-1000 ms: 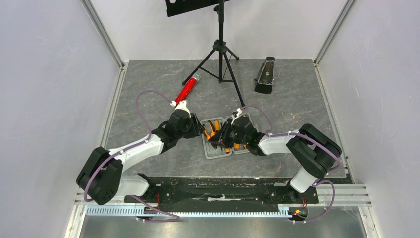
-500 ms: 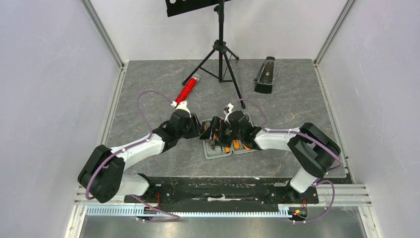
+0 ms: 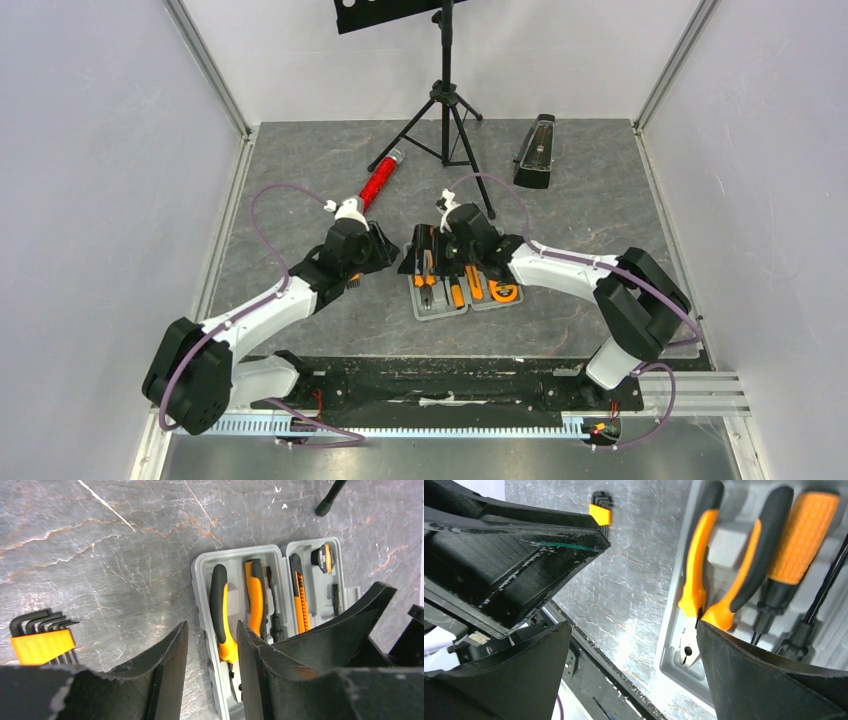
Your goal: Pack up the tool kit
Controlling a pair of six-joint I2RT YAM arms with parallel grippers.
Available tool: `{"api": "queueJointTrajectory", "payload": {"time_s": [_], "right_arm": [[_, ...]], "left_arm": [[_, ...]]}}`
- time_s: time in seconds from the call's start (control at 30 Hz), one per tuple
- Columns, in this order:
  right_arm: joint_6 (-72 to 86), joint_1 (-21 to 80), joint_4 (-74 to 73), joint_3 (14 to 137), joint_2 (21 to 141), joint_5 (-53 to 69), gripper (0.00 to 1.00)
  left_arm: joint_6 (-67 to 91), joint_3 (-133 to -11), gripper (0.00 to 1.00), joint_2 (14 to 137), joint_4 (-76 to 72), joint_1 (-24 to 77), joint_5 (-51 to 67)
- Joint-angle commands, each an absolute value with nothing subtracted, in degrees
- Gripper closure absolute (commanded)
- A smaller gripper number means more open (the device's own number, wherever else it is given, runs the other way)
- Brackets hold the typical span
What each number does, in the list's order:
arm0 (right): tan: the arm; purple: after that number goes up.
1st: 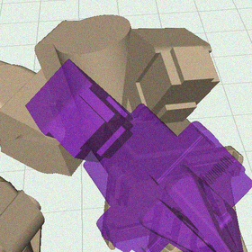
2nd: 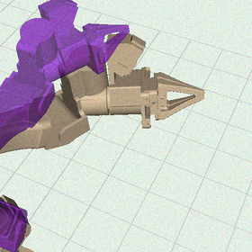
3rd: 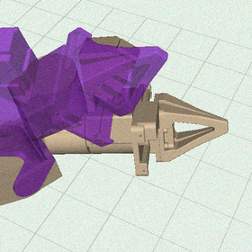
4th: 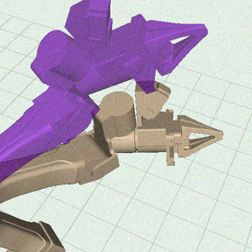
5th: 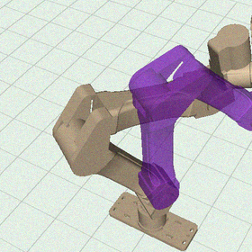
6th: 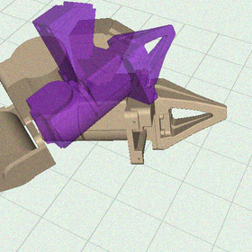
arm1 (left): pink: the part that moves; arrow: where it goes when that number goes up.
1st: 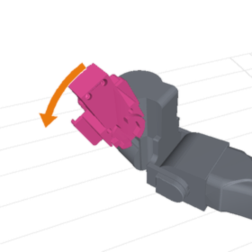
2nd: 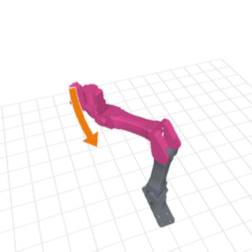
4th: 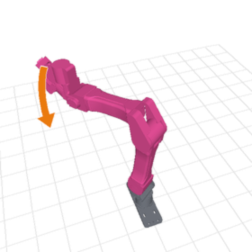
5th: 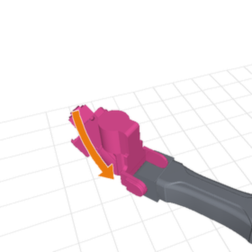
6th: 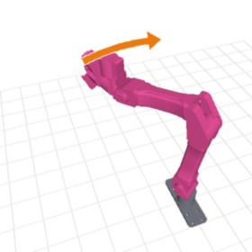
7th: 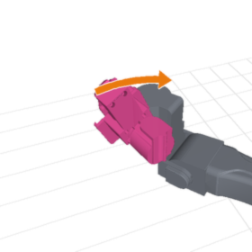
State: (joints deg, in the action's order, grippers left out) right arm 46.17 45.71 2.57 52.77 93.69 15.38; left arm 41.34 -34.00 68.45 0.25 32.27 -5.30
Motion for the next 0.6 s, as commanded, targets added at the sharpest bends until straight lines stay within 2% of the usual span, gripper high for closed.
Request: {"api": "queueJointTrajectory", "payload": {"time_s": [0.0,0.2,0.37,0.57], "right_arm": [[37.54,46.92,-4.31,58.43,91.53,11.99,0.02],[31.05,46.53,-5.8,59.84,89.85,10.67,0.02],[22.03,44.21,-6.57,60.12,90.56,9.73,0.02],[16.02,44.03,-6.99,60.3,91.16,9.13,0.02]], "left_arm": [[40.94,-33.95,0.54,65.35,1.55,31.64,-7.98],[38.58,-35.44,0.53,66.26,2.15,31.64,-3.85],[38.13,-37.89,0.52,71.76,2.15,31.73,2.28],[38.86,-39.92,0.52,78.71,-0.57,31.81,3.63]]}}
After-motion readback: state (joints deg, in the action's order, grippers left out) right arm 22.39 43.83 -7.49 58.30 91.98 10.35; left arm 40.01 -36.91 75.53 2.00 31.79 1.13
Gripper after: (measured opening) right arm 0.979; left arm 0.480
